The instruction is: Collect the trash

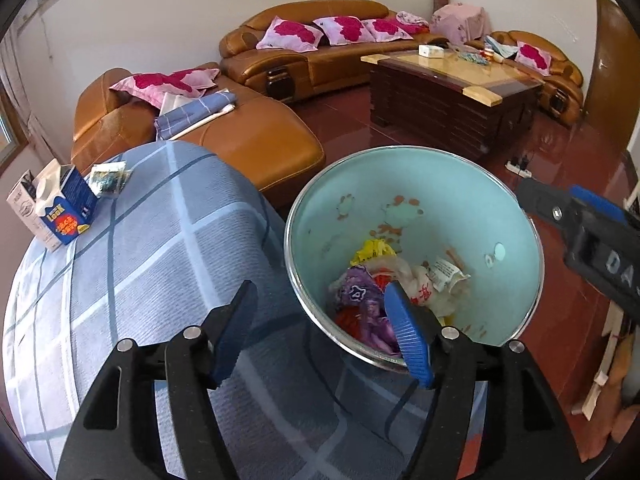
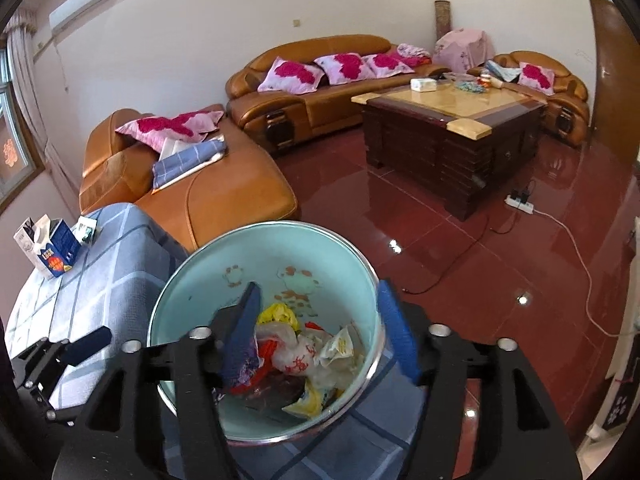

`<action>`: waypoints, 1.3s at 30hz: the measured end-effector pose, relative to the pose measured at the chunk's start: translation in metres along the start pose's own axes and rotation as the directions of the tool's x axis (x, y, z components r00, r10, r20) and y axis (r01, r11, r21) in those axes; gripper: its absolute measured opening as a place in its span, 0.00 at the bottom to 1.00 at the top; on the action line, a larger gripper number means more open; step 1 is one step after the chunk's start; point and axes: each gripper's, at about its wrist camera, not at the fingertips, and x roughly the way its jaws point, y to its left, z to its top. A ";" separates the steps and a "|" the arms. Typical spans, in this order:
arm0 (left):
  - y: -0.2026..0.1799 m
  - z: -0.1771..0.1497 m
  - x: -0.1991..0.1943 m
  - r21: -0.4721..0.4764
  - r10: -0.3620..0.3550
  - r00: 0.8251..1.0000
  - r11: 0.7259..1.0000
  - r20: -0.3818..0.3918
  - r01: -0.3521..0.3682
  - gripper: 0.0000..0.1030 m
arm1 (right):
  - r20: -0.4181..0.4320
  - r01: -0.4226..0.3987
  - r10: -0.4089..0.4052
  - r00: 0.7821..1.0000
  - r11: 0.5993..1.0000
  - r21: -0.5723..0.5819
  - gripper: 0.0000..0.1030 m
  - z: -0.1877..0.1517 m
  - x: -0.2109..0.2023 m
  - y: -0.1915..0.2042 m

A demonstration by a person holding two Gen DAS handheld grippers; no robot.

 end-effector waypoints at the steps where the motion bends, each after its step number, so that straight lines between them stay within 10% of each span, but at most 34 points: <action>1: 0.000 -0.003 -0.002 -0.003 0.005 1.000 1.000 0.002 -0.005 0.66 | 0.002 0.004 -0.004 1.000 1.000 0.009 0.72 -0.004 -0.004 -0.001; 11: 0.022 -0.027 -0.050 -0.095 0.076 0.990 0.993 0.116 -0.065 0.94 | 0.100 0.002 -0.009 0.995 0.997 0.072 0.86 -0.031 -0.055 -0.002; 39: 0.055 -0.038 -0.170 -0.197 0.205 0.908 0.970 0.365 -0.140 0.94 | 0.407 -0.010 0.026 0.913 0.999 -0.044 0.89 -0.023 -0.172 0.045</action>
